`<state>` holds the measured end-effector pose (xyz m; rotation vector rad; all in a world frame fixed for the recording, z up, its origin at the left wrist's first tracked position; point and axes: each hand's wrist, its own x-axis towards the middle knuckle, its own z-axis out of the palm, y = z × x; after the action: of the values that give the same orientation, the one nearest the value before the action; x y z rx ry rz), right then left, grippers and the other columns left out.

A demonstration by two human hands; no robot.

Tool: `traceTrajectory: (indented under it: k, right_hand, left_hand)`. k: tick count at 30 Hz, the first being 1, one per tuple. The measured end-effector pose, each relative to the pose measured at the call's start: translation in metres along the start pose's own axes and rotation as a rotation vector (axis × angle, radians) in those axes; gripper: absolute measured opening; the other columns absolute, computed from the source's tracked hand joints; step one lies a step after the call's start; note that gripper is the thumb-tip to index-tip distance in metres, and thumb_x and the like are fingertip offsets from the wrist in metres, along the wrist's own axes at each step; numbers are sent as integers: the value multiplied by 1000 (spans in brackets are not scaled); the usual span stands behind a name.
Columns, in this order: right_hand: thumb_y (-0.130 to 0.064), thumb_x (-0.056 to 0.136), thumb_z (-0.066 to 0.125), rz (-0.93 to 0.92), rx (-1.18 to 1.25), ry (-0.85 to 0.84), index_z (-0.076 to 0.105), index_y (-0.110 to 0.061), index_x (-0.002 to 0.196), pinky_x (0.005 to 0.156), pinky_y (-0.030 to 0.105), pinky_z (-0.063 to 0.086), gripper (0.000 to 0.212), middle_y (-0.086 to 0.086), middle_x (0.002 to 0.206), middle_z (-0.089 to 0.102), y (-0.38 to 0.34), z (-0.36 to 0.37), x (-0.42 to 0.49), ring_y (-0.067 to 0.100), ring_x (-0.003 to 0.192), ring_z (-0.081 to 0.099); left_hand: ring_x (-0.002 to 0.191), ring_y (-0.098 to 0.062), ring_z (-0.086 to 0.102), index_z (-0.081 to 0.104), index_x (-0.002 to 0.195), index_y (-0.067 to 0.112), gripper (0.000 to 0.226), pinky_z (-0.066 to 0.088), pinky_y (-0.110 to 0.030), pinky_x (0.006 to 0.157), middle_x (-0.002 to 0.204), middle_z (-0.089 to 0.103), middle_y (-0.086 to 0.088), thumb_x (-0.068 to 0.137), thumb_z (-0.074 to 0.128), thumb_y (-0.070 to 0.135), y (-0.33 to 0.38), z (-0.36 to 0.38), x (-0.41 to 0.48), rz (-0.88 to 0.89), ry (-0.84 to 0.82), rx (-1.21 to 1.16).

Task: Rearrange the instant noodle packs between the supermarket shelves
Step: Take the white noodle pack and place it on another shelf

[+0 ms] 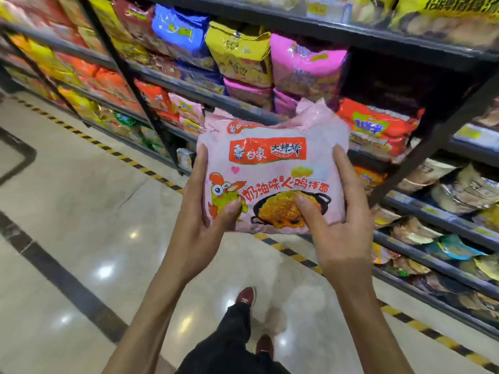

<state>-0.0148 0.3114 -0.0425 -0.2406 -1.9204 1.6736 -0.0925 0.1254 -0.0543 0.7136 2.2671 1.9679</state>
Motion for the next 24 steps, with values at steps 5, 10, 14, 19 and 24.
traceTrajectory:
  k: [5,10,14,19,24]
  right_hand:
    - [-14,89,73,20,11,-135,37,-37,150,107,46,47,75,-32,149,38,-11,37,-2,2,139,41]
    - [-17,81,81,-40,-122,-306,33,-39,152,110,44,43,89,-39,148,33,-21,102,5,-6,139,37]
    - [-18,76,85,-68,-131,-422,35,-50,147,107,45,46,92,-49,137,37,-24,184,10,-14,131,42]
    - [-16,77,84,-157,-108,-527,34,-46,146,102,19,39,90,-54,132,36,-43,313,13,-25,126,38]
    - [-15,81,82,-218,-42,-634,35,-36,150,94,3,37,86,-56,129,37,-58,444,6,-28,121,40]
  left_hand:
    - [131,-7,56,23,151,41,72,56,-25,94,152,38,18,96,64,20,7,-42,-17,-16,119,29]
    - [125,-4,61,27,149,38,71,55,-18,90,147,46,20,92,63,15,5,-106,-29,-40,254,-11]
    - [125,-4,60,30,150,36,71,54,-19,93,152,46,9,91,64,17,-10,-179,-38,-60,401,0]
    - [133,-6,53,32,149,44,68,54,-28,100,151,39,27,93,67,27,-22,-304,-45,-32,527,86]
    - [130,-2,55,30,150,35,69,54,-19,92,150,42,21,92,63,22,-35,-424,-49,-15,618,105]
